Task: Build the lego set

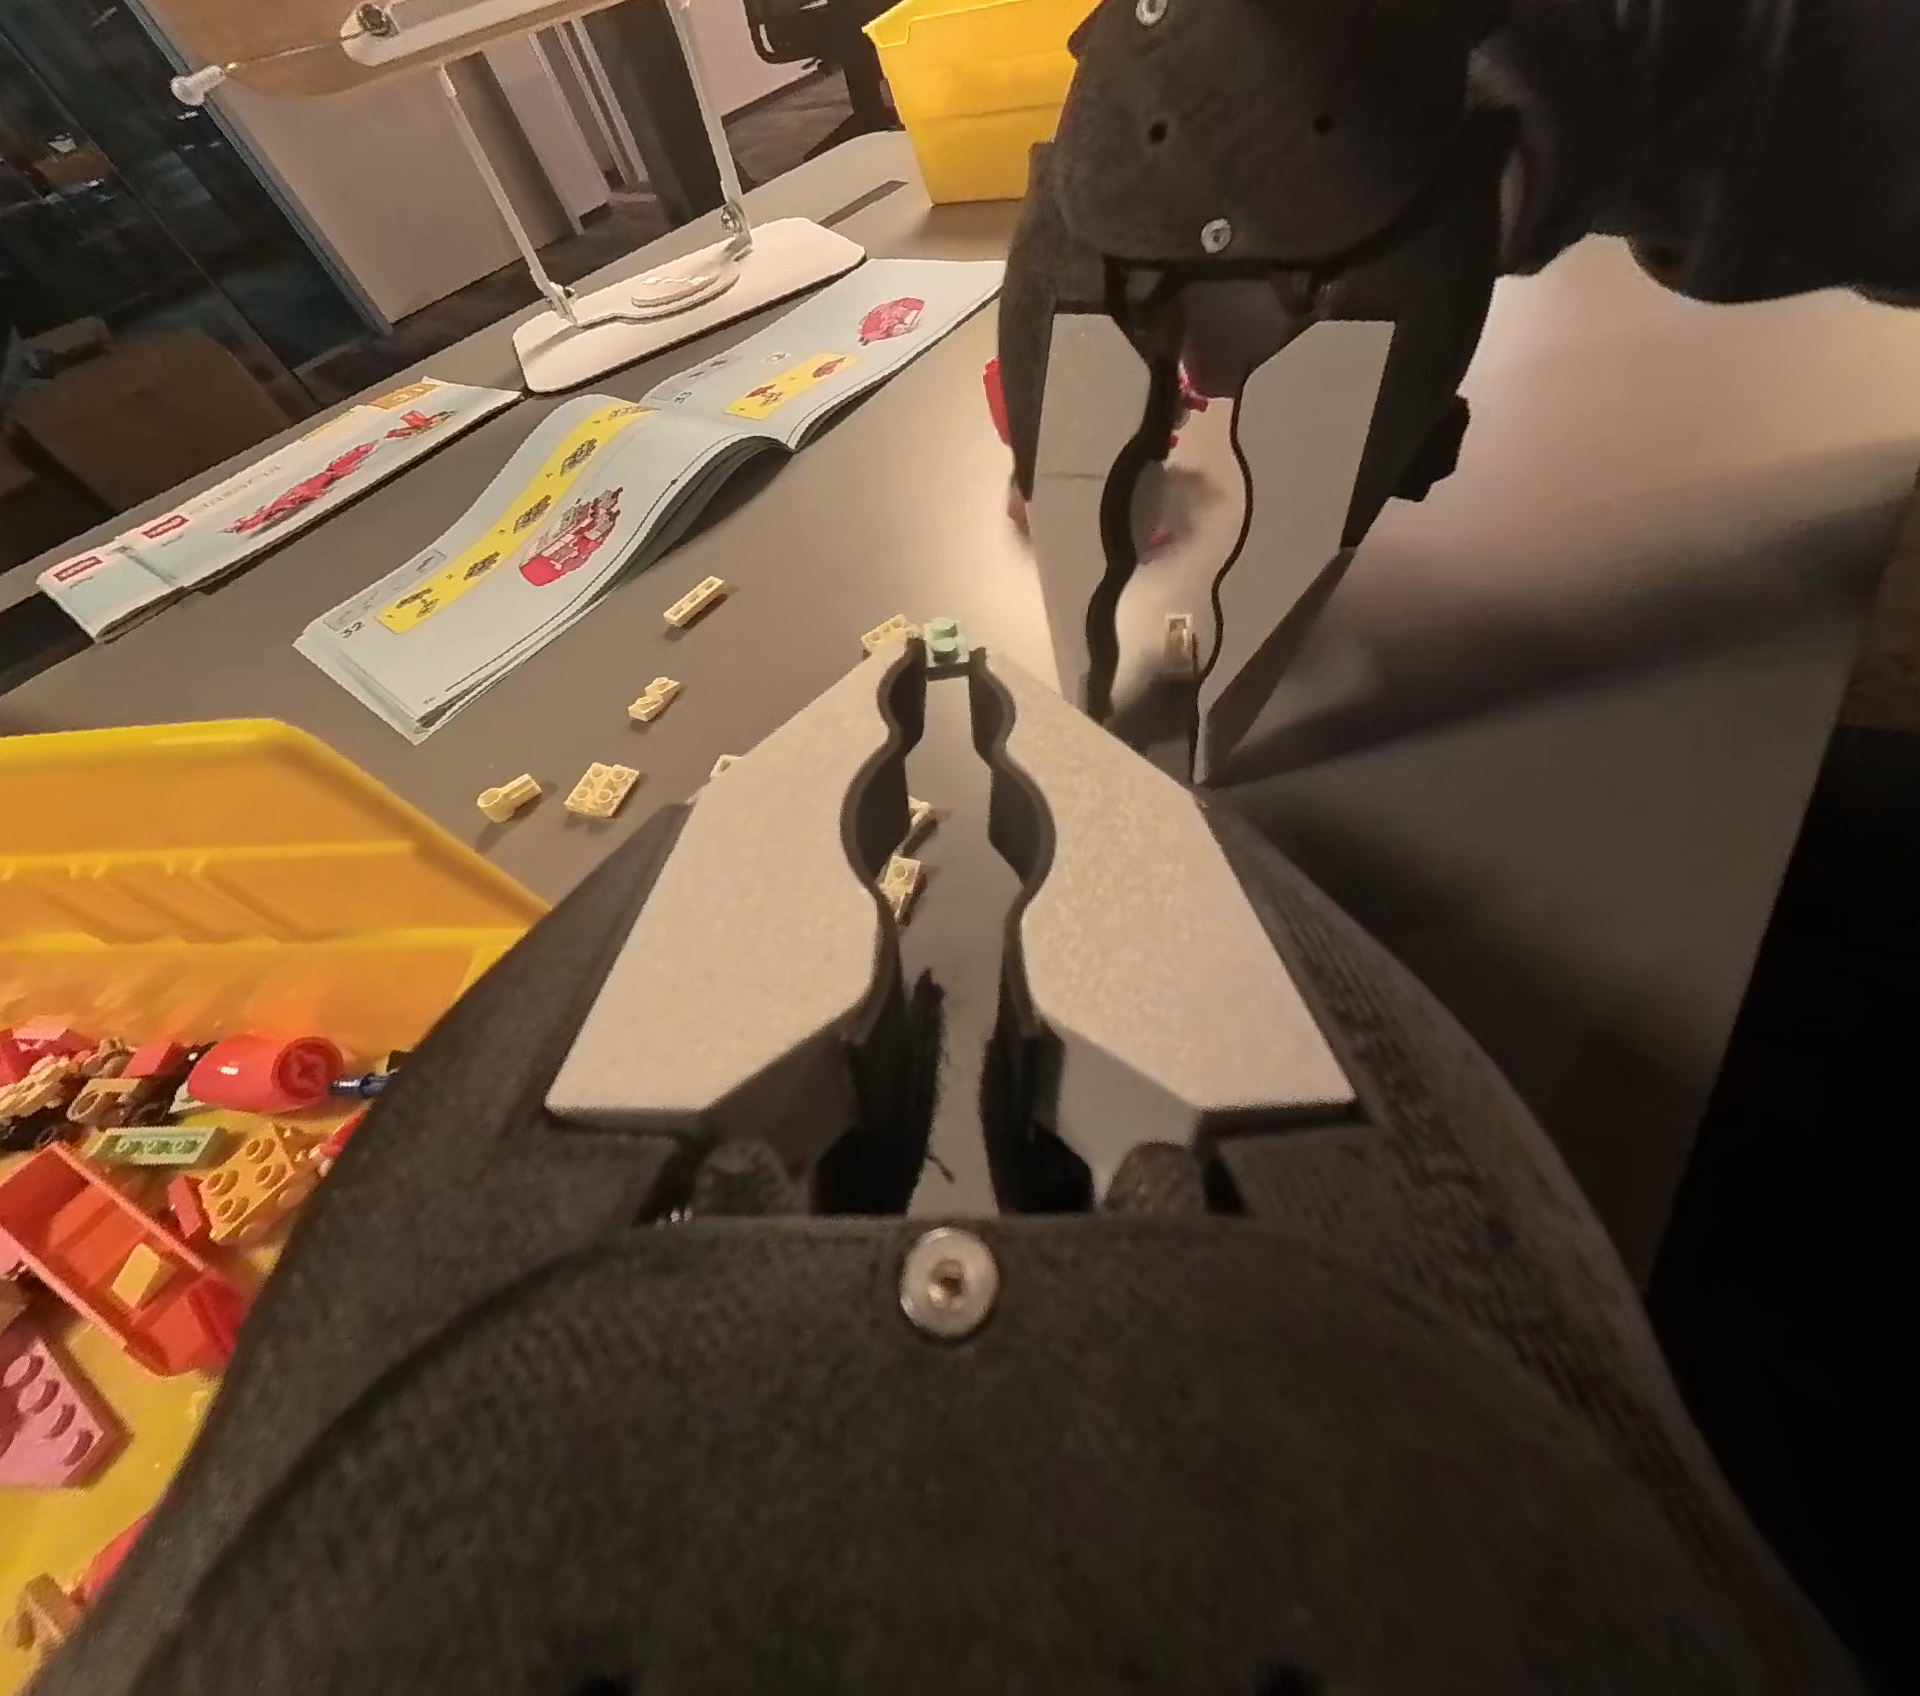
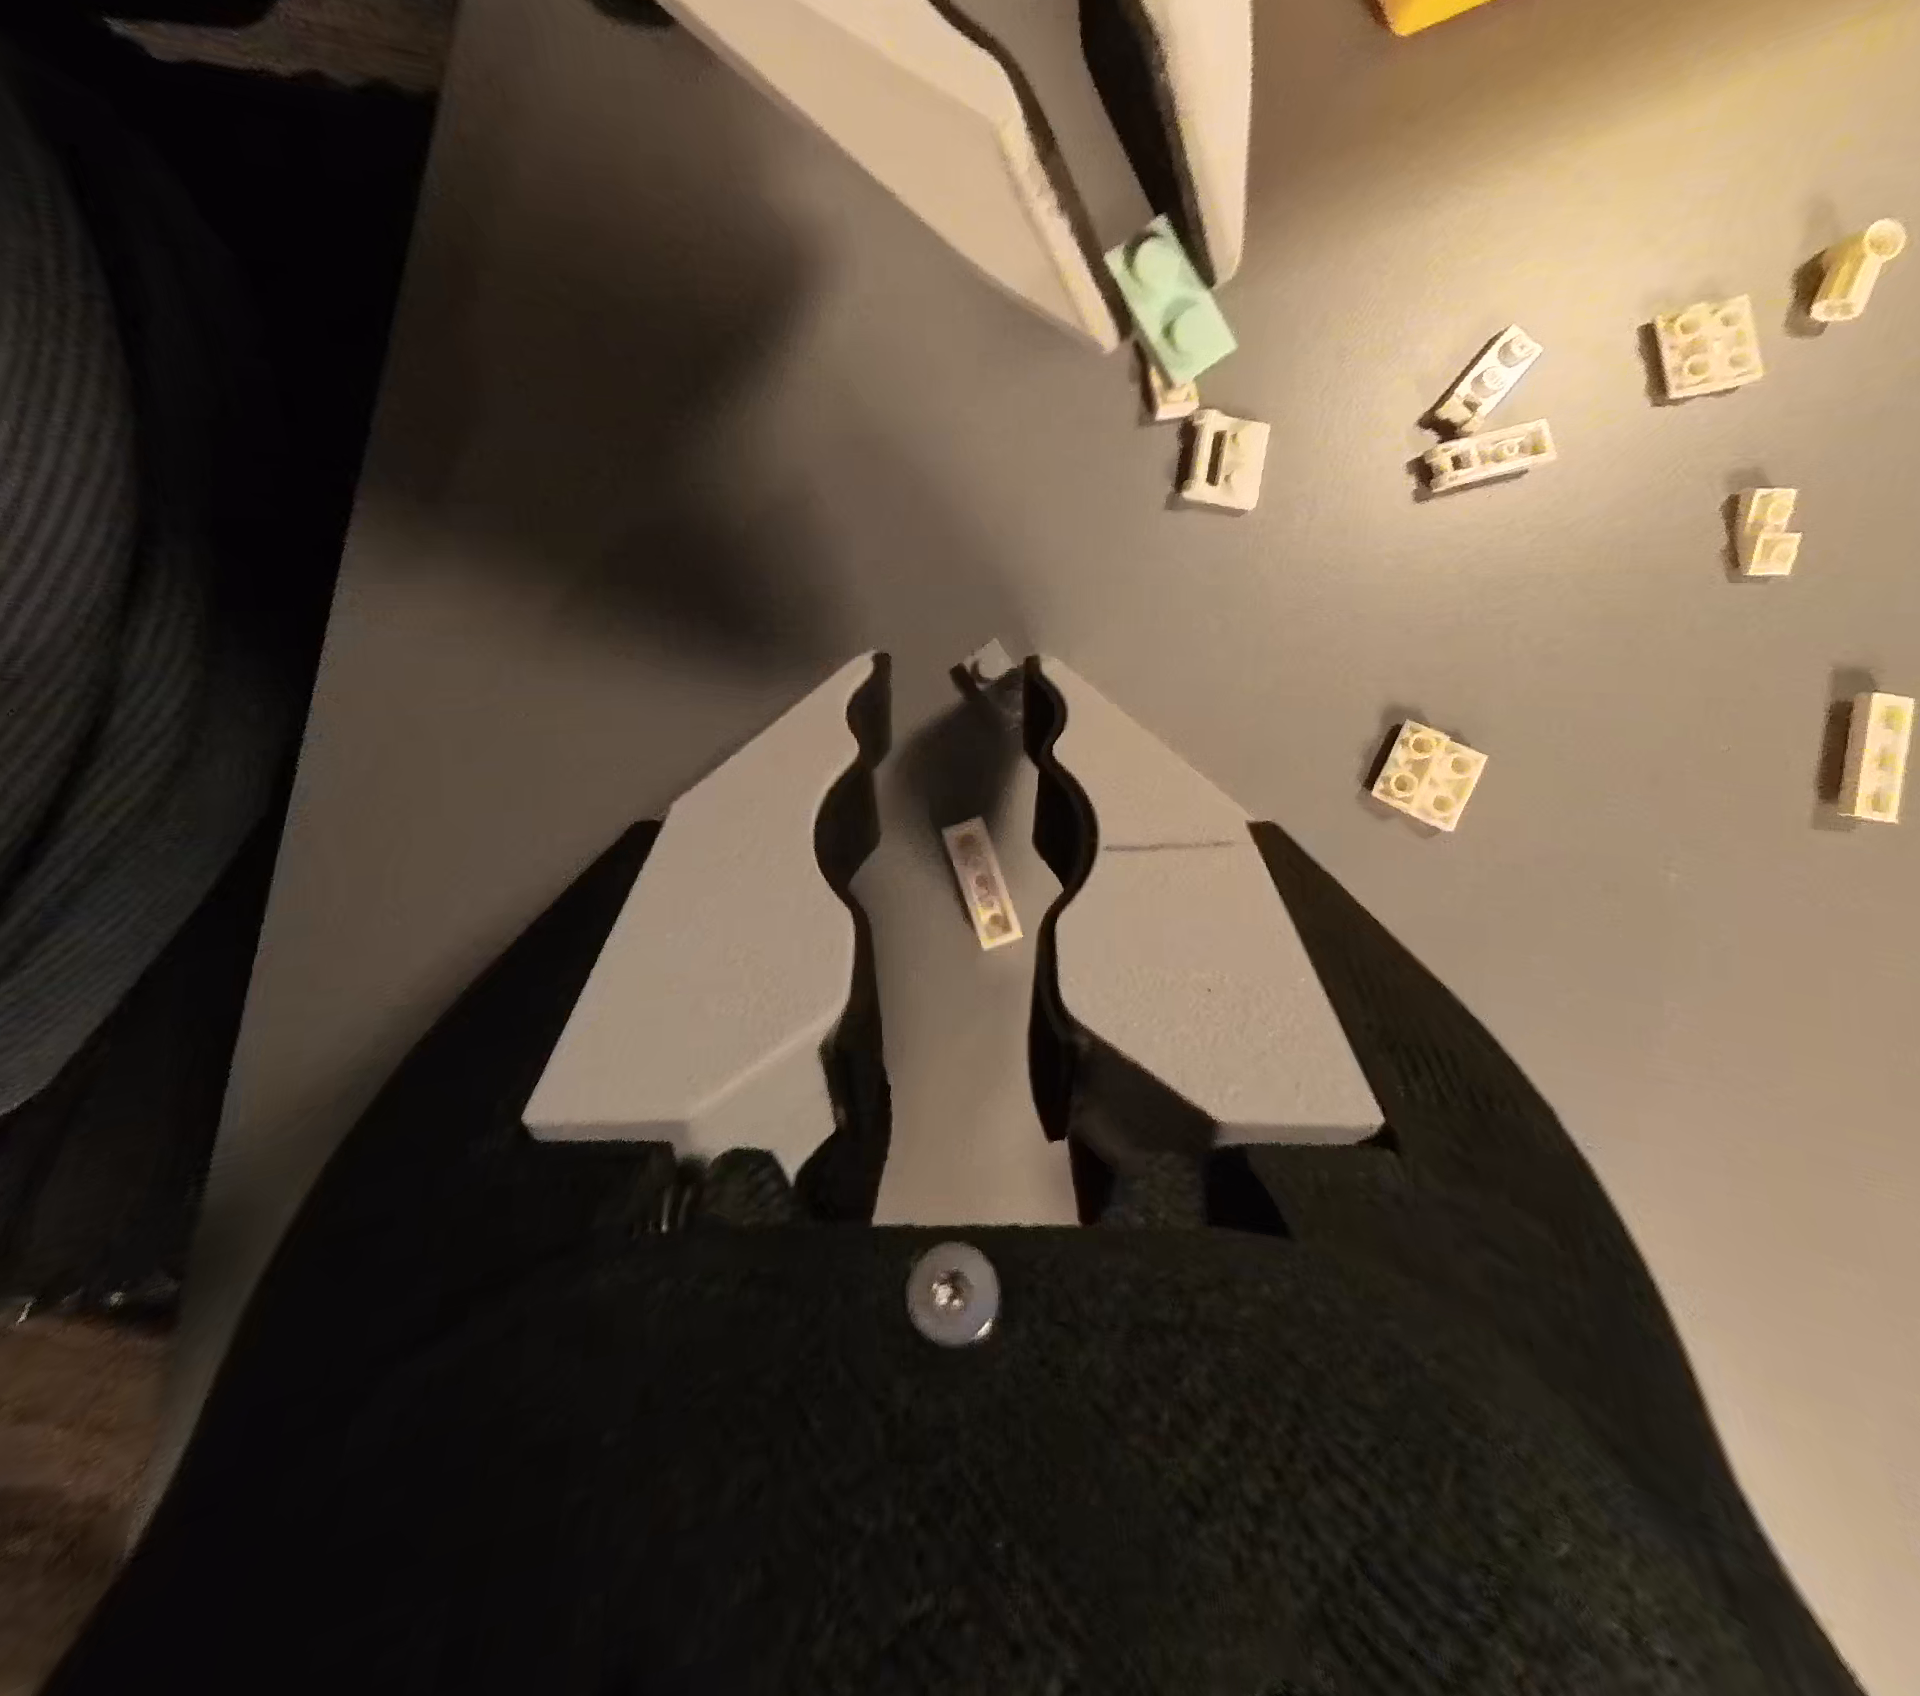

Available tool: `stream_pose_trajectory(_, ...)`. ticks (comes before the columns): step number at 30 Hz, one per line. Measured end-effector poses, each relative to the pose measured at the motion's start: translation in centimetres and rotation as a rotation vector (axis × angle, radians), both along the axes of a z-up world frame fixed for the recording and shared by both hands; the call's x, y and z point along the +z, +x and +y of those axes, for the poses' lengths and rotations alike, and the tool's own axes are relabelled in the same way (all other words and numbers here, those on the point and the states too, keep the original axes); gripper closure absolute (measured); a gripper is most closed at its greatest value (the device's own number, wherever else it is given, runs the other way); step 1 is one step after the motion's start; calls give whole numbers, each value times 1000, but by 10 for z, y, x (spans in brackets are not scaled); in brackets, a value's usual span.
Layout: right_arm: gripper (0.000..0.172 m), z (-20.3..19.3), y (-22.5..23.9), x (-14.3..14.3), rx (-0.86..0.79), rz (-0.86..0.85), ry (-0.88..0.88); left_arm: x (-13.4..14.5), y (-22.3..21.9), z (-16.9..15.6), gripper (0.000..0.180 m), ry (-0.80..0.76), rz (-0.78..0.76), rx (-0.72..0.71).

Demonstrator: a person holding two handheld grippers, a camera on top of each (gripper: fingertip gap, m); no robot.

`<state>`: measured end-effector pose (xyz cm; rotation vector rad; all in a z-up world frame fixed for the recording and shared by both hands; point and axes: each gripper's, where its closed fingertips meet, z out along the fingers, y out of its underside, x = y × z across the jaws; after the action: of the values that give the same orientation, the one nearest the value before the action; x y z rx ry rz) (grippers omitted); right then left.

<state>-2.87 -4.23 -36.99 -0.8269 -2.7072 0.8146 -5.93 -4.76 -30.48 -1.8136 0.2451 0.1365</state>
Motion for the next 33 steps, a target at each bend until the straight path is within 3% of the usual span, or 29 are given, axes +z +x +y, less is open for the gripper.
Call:
stream_pose_trajectory(8,153,7,5,-1,-21,-26,23,-1,2,0,173,-4,2,-14)
stream_pose_trajectory(11,166,9,4,-1,-64,-33,9,-1,3,0,173,-9,6,-20)
stream_pose_trajectory(14,167,16,-4,0,-163,16,20,-2,3,1,173,-16,18,-19)
stream_pose_trajectory(19,166,8,-30,56,-424,227,-433,-5,3,1,173,-25,90,-2)
stream_pose_trajectory(22,166,4,-30,66,-497,236,-571,-4,2,1,173,-14,164,18)
stream_pose_trajectory(33,166,-4,-33,66,-540,250,-583,1,-2,2,173,5,352,95)
